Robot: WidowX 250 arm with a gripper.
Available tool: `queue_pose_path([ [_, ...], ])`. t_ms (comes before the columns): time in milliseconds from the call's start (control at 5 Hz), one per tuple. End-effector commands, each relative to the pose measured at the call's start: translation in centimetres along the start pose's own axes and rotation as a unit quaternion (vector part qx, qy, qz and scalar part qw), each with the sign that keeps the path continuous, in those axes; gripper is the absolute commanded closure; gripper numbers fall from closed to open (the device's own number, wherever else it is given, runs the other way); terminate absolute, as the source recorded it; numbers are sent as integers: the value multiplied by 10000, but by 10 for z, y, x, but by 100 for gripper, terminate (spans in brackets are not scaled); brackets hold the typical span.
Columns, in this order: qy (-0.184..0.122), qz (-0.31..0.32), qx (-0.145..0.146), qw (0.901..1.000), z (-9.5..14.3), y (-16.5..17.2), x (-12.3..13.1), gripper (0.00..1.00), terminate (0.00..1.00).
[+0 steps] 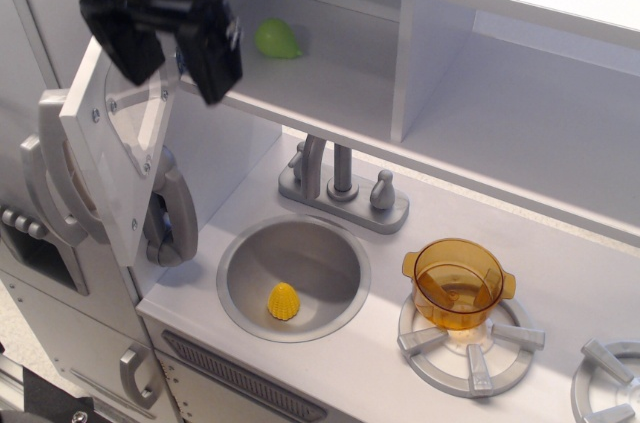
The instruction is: Open microwave
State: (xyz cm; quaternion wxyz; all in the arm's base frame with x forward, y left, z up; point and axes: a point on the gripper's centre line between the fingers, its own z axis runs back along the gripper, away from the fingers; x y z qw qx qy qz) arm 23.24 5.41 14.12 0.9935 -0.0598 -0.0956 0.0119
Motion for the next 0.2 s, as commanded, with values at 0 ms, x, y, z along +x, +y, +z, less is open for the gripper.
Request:
queue_pose_path([
  [0, -124, -56, 35, 9999, 13, -1, 5, 0, 100],
])
